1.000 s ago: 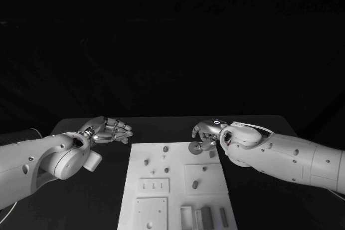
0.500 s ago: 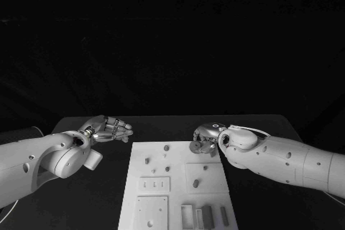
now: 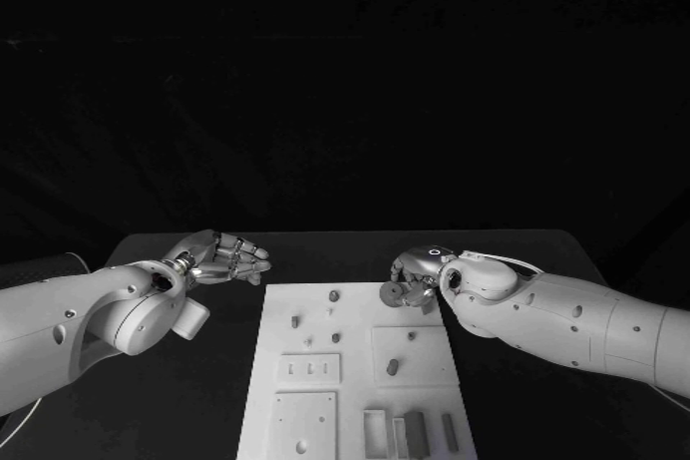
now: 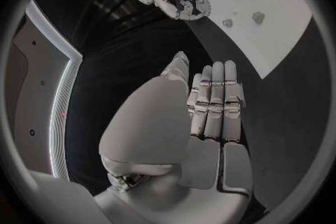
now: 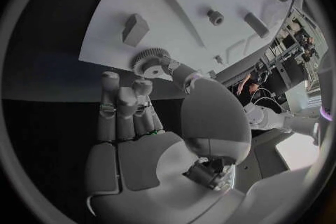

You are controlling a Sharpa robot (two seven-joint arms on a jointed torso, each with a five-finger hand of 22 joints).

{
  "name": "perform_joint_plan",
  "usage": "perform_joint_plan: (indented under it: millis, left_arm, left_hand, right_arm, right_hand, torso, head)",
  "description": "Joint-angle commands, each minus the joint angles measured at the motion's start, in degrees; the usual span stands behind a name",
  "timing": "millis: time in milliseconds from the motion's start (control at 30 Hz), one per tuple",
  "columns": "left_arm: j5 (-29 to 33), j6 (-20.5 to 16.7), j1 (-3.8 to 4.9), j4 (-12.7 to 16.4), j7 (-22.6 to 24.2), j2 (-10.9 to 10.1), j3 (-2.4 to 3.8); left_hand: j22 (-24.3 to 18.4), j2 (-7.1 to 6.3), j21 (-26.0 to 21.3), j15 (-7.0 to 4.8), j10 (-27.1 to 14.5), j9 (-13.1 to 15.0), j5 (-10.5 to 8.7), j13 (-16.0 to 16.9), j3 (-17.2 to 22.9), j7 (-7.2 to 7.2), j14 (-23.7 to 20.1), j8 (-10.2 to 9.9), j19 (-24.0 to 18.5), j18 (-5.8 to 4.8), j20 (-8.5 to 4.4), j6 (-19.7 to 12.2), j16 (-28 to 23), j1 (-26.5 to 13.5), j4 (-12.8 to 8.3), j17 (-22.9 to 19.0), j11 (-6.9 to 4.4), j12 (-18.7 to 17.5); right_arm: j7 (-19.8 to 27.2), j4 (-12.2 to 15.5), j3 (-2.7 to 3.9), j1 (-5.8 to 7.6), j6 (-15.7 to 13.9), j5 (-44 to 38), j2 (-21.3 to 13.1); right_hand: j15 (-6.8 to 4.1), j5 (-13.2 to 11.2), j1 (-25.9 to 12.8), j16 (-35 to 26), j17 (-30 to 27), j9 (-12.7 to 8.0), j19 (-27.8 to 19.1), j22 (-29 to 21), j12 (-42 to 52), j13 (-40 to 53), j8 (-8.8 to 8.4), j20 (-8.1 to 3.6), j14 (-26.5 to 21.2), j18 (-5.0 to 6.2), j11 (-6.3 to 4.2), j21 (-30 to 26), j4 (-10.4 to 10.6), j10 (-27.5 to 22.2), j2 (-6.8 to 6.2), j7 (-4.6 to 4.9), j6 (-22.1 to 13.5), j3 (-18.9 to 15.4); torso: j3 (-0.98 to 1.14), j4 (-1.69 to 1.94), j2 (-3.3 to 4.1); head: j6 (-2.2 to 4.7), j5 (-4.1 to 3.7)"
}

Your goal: Assemble the parts on the task board

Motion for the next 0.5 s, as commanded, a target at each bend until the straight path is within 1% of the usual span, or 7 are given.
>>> perform_joint_plan:
  millis: [33,100,233,367,500]
  left_arm:
    - [-1.28,0.66,0.11,0.04,0.52,0.2,0.03]
    - [-1.28,0.55,0.11,0.04,0.48,0.2,0.03]
    - [-1.28,0.49,0.11,0.06,0.45,0.22,0.03]
    - [-1.24,0.55,0.11,0.19,0.27,0.27,0.03]
    - [-1.24,0.66,0.1,0.42,0.22,0.4,0.03]
  left_hand:
    - [0.03,0.19,-0.3,0.15,-0.43,-0.05,0.01,-0.05,0.28,0.06,0.44,-0.28,0.26,0.81,-0.21,-0.32,-0.33,-0.07,-0.05,0.06,0.15,-0.36]
    - [0.03,0.19,-0.3,0.15,-0.42,-0.05,0.01,-0.05,0.28,0.06,0.44,-0.28,0.26,0.81,-0.2,-0.32,-0.34,-0.08,-0.04,0.06,0.15,-0.36]
    - [0.03,0.16,-0.32,0.16,-0.42,-0.05,0.01,-0.04,0.28,0.06,0.43,-0.28,0.24,0.8,-0.19,-0.32,-0.36,-0.1,-0.04,0.07,0.15,-0.37]
    - [0.03,0.09,-0.34,0.17,-0.43,-0.06,0.01,-0.04,0.27,0.09,0.43,-0.33,0.23,0.78,-0.18,-0.39,-0.4,-0.15,-0.02,0.1,0.17,-0.4]
    - [0.03,0.03,-0.36,0.17,-0.48,-0.09,0.01,-0.05,0.28,0.15,0.44,-0.41,0.24,0.78,-0.18,-0.53,-0.44,-0.22,-0.02,0.14,0.2,-0.47]
  right_arm:
    - [0.24,0.05,0.0,-0.04,0.75,-0.78,0.08]
    - [0.33,0.01,0.0,-0.07,0.82,-0.78,0.18]
    - [0.25,-0.28,0.0,-0.22,1.18,-0.99,0.39]
    - [0.35,-0.72,-0.02,-0.54,1.02,-2.42,0.56]
    - [0.52,-0.64,-0.05,-0.81,1.0,-2.42,0.85]
  right_hand:
    - [0.08,-0.12,0.69,0.32,0.03,-0.01,0.43,1.11,0.45,-0.08,0.24,-0.24,0.48,0.83,1.17,0.42,0.2,-1.41,0.27,0.4,0.46,0.02]
    - [0.02,-0.13,0.89,0.36,0.02,0.07,0.41,1.12,0.8,-0.1,0.51,-0.26,0.5,0.83,1.09,0.46,0.09,-1.37,0.52,0.3,0.87,-0.02]
    - [-0.24,-0.13,1.23,0.49,-0.02,0.24,0.4,1.13,1.51,-0.26,1.08,-0.3,0.61,0.83,0.79,0.61,-0.31,-1.3,1.3,-0.02,1.72,-0.26]
    - [-0.36,-0.13,1.65,0.59,-0.02,0.21,0.37,1.14,1.91,-0.41,1.14,-0.35,0.66,0.83,0.67,0.7,-0.99,-1.31,1.48,-0.13,1.73,-0.48]
    - [-0.42,-0.13,1.59,0.66,-0.02,0.23,0.38,1.13,2.12,-0.49,1.26,-0.33,0.7,0.83,0.6,0.75,-1.1,-1.27,1.67,-0.22,1.9,-0.6]
  torso:
    - [0.0,-0.1,0.0]
    - [0.03,-0.15,0.04]
    - [-0.01,-0.19,0.07]
    - [-0.03,-0.11,0.03]
    - [-0.03,-0.03,0.05]
  head:
    - [-0.1,0.64]
    - [-0.09,0.7]
    - [-0.18,0.68]
    - [-0.31,0.69]
    - [-0.32,0.58]
